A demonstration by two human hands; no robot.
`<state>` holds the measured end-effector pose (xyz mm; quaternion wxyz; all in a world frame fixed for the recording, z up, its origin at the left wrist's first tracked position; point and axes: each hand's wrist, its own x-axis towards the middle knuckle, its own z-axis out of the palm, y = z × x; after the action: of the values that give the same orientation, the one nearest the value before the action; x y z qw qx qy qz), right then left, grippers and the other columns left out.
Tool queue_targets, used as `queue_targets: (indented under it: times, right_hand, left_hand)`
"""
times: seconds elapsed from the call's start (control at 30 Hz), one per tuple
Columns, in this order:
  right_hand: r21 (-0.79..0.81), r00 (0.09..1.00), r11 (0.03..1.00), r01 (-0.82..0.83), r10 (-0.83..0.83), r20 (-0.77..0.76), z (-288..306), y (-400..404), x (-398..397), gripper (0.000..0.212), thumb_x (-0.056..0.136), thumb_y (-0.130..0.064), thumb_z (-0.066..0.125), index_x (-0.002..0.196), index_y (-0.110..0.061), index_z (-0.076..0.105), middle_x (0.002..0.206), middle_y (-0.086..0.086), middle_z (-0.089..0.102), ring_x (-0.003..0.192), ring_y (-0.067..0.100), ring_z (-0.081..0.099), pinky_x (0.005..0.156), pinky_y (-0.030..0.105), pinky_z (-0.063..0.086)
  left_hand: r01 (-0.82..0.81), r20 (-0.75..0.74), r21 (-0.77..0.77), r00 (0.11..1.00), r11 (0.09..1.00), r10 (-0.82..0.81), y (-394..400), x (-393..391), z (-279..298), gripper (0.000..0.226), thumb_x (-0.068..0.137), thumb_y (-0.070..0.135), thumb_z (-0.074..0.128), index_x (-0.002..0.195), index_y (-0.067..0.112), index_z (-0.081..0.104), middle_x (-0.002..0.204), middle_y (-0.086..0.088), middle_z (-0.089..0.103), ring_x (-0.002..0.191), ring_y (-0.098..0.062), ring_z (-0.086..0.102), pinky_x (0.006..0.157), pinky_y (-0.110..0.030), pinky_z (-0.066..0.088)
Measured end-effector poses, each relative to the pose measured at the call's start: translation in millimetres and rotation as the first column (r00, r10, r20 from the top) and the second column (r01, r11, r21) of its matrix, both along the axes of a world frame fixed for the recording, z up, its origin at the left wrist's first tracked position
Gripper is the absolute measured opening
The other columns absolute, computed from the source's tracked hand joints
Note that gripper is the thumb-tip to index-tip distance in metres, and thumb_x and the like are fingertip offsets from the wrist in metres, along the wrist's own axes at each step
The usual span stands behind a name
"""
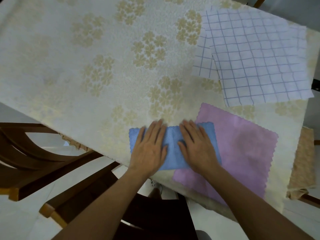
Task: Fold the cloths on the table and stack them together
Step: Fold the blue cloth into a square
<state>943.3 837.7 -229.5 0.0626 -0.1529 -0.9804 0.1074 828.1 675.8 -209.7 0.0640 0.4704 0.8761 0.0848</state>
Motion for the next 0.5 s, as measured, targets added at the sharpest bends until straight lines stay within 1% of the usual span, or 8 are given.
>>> queue_targets:
  times: [0.07,0.13,0.23,0.3,0.4,0.5]
  right_hand:
    - [-0.015,0.996,1.0,-0.02,0.021,0.082,-7,-8,0,0.058,0.103,-0.038,0.037,0.15,-0.005,0.038,0.157,0.012,0.038,0.147,0.028,0.033,0.117,0.052,0.032]
    - [-0.018,0.992,1.0,-0.013,0.016,0.127,-14,-7,2,0.063,0.104,-0.046,0.031,0.154,-0.007,0.031,0.161,0.009,0.031,0.15,0.026,0.026,0.119,0.05,0.028]
    - [0.011,0.994,1.0,-0.016,0.014,0.111,-22,-4,7,0.068,0.104,-0.052,0.032,0.155,-0.007,0.03,0.163,0.009,0.027,0.151,0.025,0.023,0.121,0.049,0.024]
    - [0.015,0.995,1.0,-0.016,0.015,0.098,-24,-3,8,0.069,0.104,-0.053,0.035,0.155,-0.007,0.029,0.164,0.008,0.025,0.152,0.024,0.022,0.122,0.049,0.023]
    - [0.007,0.994,1.0,-0.025,0.024,0.11,-23,-3,6,0.071,0.103,-0.054,0.034,0.156,-0.008,0.027,0.165,0.008,0.022,0.153,0.023,0.018,0.122,0.05,0.022]
    - [-0.005,0.994,1.0,0.026,-0.025,0.111,-21,5,15,0.076,0.102,-0.058,0.034,0.156,-0.004,0.026,0.164,0.011,0.021,0.153,0.025,0.017,0.124,0.048,0.017]
  left_hand:
    - [0.001,0.044,-0.053,0.999,0.999,0.001,1,9,-13,0.066,0.103,0.046,0.034,0.157,0.009,0.02,0.165,-0.008,0.015,0.153,-0.021,0.013,0.121,-0.051,0.021]
    - [-0.007,0.065,-0.098,0.998,0.995,0.014,0,12,-23,0.069,0.104,0.051,0.029,0.158,0.011,0.014,0.166,-0.006,0.009,0.153,-0.019,0.007,0.123,-0.05,0.015]
    - [0.028,0.032,-0.132,0.999,0.991,-0.024,-4,12,-34,0.071,0.103,0.054,0.026,0.158,0.011,0.011,0.166,-0.006,0.008,0.153,-0.019,0.005,0.123,-0.05,0.013]
    - [0.027,0.023,-0.123,0.999,0.992,-0.024,-6,9,-38,0.072,0.102,0.054,0.027,0.158,0.011,0.012,0.166,-0.005,0.01,0.153,-0.018,0.007,0.123,-0.049,0.012]
    - [0.031,0.017,-0.106,0.999,0.994,-0.03,-4,9,-38,0.073,0.102,0.054,0.027,0.157,0.009,0.015,0.166,-0.006,0.012,0.153,-0.019,0.01,0.122,-0.05,0.015]
    - [-0.011,0.016,-0.082,1.0,0.997,0.012,-14,4,-34,0.075,0.101,0.055,0.031,0.157,0.007,0.016,0.166,-0.007,0.012,0.153,-0.02,0.009,0.123,-0.05,0.016]
